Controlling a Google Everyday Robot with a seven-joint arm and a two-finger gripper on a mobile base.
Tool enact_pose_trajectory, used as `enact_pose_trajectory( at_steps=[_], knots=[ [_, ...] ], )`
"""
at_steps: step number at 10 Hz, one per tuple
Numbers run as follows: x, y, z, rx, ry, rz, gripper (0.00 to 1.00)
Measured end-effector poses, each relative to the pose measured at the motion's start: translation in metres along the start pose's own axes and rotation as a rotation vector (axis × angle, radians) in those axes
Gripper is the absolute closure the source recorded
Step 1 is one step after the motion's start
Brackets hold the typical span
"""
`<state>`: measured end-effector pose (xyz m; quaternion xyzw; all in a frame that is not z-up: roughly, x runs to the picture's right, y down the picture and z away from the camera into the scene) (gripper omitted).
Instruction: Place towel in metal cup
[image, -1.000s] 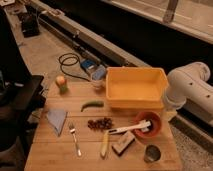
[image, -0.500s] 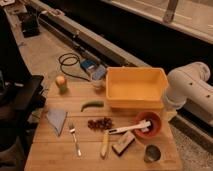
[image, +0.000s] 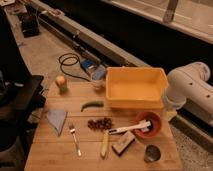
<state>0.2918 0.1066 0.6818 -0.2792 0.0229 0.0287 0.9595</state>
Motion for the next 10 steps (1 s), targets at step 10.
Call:
enact_pose_trajectory(
  at_steps=[10],
  knots=[
    [-0.087, -0.021, -0.046, 0.089, -0.053, -0.239, 0.35]
  ],
)
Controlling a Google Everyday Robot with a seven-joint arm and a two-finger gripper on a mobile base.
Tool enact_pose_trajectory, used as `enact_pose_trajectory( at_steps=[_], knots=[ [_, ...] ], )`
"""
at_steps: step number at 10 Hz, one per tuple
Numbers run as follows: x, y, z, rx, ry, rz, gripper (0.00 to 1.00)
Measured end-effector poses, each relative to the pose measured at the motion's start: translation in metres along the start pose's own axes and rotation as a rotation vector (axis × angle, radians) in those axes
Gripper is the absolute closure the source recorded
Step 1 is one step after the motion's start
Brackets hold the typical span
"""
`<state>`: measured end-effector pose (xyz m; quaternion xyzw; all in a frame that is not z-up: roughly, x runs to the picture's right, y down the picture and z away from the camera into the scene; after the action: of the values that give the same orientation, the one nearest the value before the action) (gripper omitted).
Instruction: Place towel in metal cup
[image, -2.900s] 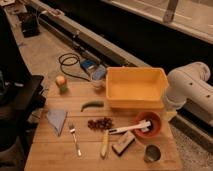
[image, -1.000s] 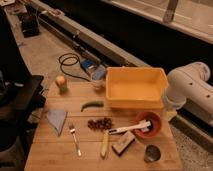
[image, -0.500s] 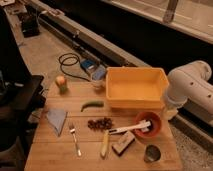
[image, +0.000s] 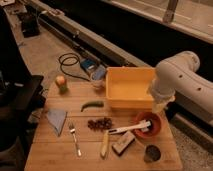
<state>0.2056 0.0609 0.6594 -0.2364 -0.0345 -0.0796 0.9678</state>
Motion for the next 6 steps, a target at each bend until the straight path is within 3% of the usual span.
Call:
enact_pose_trajectory(
  at_steps=[1, 2, 6],
  knots=[
    [-0.0289, -0.0042, -0.0031, 0.014, -0.036, -0.056, 0.35],
    [-0.0374, -0.0048, -0.0042, 0.018, -0.047, -0.072, 0.35],
    [-0.0338, -0.0044, -0.0029, 0.009, -0.037, -0.071, 0.35]
  ],
)
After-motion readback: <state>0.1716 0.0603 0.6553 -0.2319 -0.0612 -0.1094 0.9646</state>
